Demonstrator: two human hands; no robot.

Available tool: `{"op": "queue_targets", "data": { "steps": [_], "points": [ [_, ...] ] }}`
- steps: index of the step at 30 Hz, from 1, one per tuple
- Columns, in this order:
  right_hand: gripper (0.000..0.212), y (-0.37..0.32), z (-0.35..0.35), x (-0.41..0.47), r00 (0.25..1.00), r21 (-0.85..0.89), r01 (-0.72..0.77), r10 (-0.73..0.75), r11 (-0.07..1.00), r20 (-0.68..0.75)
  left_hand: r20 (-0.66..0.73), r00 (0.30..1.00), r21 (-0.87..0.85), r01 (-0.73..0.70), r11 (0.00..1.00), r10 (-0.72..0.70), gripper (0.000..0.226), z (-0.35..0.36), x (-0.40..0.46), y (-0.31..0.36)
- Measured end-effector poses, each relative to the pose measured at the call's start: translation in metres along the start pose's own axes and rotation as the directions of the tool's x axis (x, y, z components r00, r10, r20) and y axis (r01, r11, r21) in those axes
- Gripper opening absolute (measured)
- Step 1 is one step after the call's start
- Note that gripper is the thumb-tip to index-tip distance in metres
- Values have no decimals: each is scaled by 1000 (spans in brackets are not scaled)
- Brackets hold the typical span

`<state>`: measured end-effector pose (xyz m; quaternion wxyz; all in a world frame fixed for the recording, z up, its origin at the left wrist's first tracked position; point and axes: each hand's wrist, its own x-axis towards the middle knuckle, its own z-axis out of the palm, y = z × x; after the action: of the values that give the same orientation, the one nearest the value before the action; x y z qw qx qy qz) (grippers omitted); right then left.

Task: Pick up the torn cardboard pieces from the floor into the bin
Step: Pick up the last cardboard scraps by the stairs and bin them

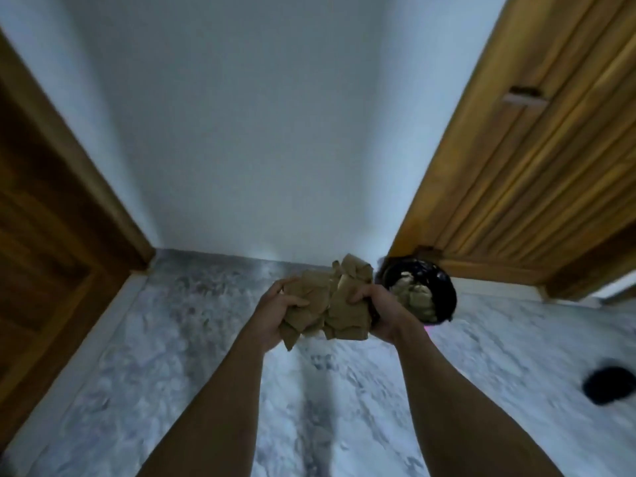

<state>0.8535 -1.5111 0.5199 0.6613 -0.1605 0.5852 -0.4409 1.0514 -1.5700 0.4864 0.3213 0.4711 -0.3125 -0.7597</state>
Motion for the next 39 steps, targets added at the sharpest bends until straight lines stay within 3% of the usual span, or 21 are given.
{"op": "queue_targets", "data": {
  "steps": [6,9,11,14,17,20,23,27,31,35,39],
  "points": [
    [35,-29,-141,-4,973,194,90,-45,977,-225,220,971,213,43,976,-91,46,143,75,-23],
    [36,-43,-191,2,953,223,96,-25,970,-302,266,953,282,69,957,-148,34,195,110,-37],
    [23,-53,-224,15,945,216,96,-20,972,-326,289,941,319,79,944,-176,30,228,135,-43],
    [17,-65,-272,44,931,239,96,-2,966,-364,305,923,361,116,926,-234,35,267,185,-55],
    [20,-72,-313,88,921,289,105,16,952,-388,292,916,413,139,900,-275,57,295,246,-68],
    [31,-79,-351,142,916,294,101,26,950,-400,257,913,445,180,878,-317,74,317,309,-84],
    [50,-81,-381,188,926,330,94,39,939,-375,208,920,448,212,868,-332,71,338,355,-99],
    [28,-75,-426,241,914,337,66,78,939,-397,165,908,473,271,838,-386,54,349,412,-133],
    [31,-50,-478,316,909,288,15,107,958,-404,144,896,511,296,807,-420,56,350,482,-186],
    [42,5,-528,405,908,272,-71,175,960,-381,102,889,531,331,780,-446,59,334,560,-256],
    [73,55,-557,481,904,277,-174,265,945,-336,43,885,562,363,743,-464,45,315,618,-311]
  ]
}}
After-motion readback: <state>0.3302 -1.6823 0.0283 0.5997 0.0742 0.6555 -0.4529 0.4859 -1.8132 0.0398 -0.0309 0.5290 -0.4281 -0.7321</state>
